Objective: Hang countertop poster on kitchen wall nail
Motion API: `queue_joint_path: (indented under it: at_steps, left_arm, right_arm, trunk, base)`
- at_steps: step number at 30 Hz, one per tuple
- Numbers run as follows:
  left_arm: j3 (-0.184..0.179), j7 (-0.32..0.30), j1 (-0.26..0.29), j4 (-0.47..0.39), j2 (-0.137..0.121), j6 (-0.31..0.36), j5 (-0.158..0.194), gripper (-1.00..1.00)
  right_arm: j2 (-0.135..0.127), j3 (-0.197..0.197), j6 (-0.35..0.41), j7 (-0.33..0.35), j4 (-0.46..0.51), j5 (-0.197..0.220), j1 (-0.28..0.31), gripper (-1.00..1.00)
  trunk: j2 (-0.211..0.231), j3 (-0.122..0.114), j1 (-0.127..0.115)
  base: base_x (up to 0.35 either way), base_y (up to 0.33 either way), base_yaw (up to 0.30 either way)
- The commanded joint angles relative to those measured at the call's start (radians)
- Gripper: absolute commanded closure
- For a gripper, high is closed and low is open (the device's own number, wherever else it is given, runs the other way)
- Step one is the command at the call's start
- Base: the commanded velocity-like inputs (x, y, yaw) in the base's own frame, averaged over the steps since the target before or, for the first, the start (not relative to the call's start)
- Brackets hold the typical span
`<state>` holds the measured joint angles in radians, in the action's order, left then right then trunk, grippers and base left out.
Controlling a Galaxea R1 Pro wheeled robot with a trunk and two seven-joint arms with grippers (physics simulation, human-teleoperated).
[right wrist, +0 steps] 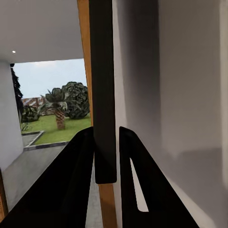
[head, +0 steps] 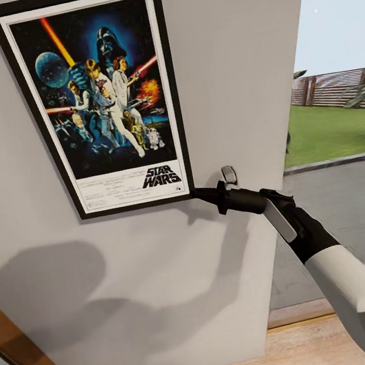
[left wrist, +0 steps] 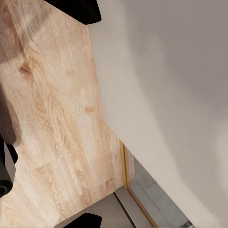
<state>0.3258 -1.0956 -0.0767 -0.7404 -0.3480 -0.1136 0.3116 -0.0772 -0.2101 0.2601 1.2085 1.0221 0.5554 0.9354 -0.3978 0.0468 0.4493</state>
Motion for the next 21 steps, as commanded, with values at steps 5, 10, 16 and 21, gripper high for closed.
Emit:
queue_joint_path:
  at_steps: [5,10,16,21]
  left_arm:
    - [0.000,-0.001,0.000,-0.001,0.000,-0.007,0.001,-1.00]
    - [0.004,-0.001,0.001,-0.001,0.007,-0.007,0.001,-1.00]
    - [0.005,-0.001,0.001,-0.001,0.009,-0.007,0.001,-1.00]
    - [0.006,-0.001,0.001,-0.001,0.009,-0.008,0.001,-1.00]
  right_arm:
    - [-0.001,-0.003,0.012,0.000,0.000,0.011,0.001,1.00]
    - [-0.002,-0.002,0.026,0.001,0.019,0.022,-0.021,1.00]
    - [-0.003,-0.002,0.118,0.002,0.028,0.028,-0.052,1.00]
    - [-0.003,-0.002,0.121,0.002,0.029,0.029,-0.053,1.00]
  trunk:
    - [-0.002,0.002,0.001]
    - [-0.002,0.002,0.001]
    - [-0.002,0.002,0.001]
    - [-0.002,0.002,0.001]
  base:
    - [0.000,0.000,0.000]
    - [0.000,0.000,0.000]
    - [0.000,0.000,0.000]
    - [0.000,0.000,0.000]
